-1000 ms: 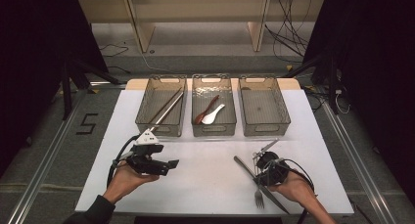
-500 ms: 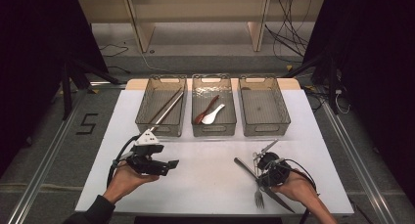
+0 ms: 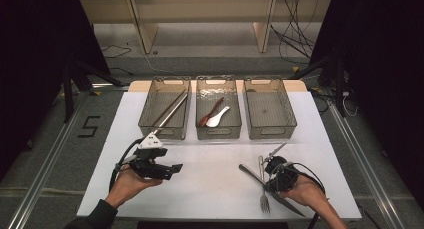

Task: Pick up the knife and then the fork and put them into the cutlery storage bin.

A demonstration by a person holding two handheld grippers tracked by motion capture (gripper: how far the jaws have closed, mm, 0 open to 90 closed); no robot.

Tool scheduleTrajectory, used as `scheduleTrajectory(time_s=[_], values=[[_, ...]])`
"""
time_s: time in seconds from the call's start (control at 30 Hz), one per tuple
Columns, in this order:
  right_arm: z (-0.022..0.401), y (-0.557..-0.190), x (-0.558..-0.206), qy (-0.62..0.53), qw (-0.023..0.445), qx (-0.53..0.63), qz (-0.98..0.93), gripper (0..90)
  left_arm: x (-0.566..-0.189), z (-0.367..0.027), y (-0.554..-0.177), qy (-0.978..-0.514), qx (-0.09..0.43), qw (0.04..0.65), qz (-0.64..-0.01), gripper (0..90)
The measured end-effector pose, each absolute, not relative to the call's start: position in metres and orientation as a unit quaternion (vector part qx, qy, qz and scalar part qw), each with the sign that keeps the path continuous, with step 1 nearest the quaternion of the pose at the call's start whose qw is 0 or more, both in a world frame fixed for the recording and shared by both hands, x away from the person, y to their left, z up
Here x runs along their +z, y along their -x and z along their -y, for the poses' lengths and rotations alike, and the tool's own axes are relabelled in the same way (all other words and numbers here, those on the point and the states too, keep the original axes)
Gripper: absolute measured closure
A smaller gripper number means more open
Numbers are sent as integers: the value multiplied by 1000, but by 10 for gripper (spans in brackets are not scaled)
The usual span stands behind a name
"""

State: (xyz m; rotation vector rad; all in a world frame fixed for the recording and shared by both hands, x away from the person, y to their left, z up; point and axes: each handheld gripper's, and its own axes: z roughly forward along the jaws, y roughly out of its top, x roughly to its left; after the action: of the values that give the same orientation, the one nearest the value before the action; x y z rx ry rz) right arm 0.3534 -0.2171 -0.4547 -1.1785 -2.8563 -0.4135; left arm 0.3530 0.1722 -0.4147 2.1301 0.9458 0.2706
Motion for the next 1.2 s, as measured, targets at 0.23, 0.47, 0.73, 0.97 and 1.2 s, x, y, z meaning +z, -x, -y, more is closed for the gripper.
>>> scheduleTrajectory(time_s=[0.23,0.47,0.73,0.97,1.2], values=[[216,-352,-455,375,7,-130,918,816,-416,-172,-353,-838,107,385,-371,209],[215,-351,-454,368,6,-122,922,817,-416,-172,-354,-838,105,384,-373,209],[215,-350,-454,361,2,-123,924,823,-416,-172,-354,-838,107,384,-373,214],[218,-350,-450,355,-5,-132,926,831,-415,-173,-354,-836,107,386,-375,214],[221,-350,-445,353,-7,-148,924,834,-415,-174,-354,-835,108,388,-376,215]])
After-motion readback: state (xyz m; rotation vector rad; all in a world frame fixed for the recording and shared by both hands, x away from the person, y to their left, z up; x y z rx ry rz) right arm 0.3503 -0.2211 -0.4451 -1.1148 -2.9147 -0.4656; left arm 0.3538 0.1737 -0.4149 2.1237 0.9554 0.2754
